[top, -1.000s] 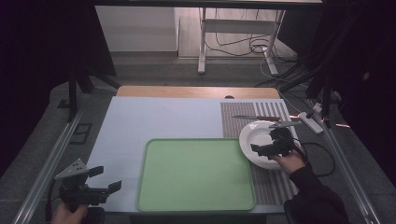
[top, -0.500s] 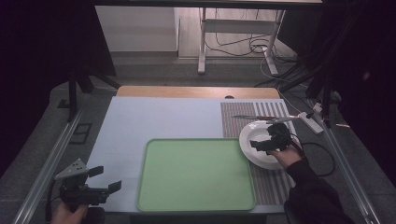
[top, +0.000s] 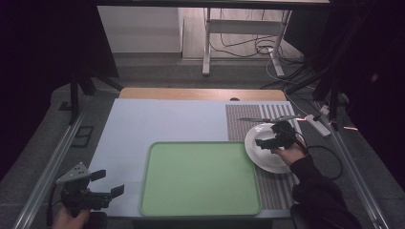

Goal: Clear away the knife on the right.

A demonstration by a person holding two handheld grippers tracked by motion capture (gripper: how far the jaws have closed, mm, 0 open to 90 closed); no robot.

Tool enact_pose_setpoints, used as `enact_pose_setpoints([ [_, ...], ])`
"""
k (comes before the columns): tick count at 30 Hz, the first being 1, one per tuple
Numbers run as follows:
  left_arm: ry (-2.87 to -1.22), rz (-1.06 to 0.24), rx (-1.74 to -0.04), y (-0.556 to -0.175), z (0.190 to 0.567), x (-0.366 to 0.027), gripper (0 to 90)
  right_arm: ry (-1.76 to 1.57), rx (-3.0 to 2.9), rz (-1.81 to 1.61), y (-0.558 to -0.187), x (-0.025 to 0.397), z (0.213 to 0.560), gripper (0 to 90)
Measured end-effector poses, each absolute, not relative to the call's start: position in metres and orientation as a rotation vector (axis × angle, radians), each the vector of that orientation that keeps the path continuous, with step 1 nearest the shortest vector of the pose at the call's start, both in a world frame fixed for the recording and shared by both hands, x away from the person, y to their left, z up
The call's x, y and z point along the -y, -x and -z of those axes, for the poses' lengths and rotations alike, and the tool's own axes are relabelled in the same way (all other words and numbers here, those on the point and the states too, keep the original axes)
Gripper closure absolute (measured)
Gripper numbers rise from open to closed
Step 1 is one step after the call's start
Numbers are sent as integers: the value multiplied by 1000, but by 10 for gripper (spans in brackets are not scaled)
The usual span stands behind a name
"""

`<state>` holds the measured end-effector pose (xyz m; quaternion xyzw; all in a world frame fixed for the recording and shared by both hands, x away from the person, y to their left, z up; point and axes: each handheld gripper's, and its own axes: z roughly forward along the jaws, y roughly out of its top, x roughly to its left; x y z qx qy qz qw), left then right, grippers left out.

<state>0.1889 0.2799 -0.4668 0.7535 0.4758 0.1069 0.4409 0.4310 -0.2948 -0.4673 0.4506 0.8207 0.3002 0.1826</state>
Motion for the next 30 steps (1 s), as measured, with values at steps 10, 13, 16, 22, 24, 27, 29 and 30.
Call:
enact_pose_setpoints([
  [10,-1870,-265,-1181,-189,467,-280,33,-1274,-2314,-814,-443,293,470,0],
  [13,-1870,-265,-1181,-189,467,-280,33,-1275,-2311,-801,-449,292,471,0],
  [16,-1872,-266,-1179,-189,467,-280,33,-1280,-2307,-792,-451,291,471,0],
  [22,-1871,-266,-1178,-189,467,-280,33,-1288,-2310,-768,-458,290,472,0],
  [24,-1871,-266,-1178,-189,467,-280,33,-1287,-2312,-768,-459,290,471,0],
  [27,-1872,-266,-1178,-189,467,-280,33,-1295,-2310,-769,-463,290,469,0],
  [29,-1871,-266,-1178,-189,467,-280,33,-1297,-2310,-761,-466,290,467,0],
  [30,-1871,-265,-1179,-189,467,-281,34,-1302,-2311,-760,-470,290,466,0],
])
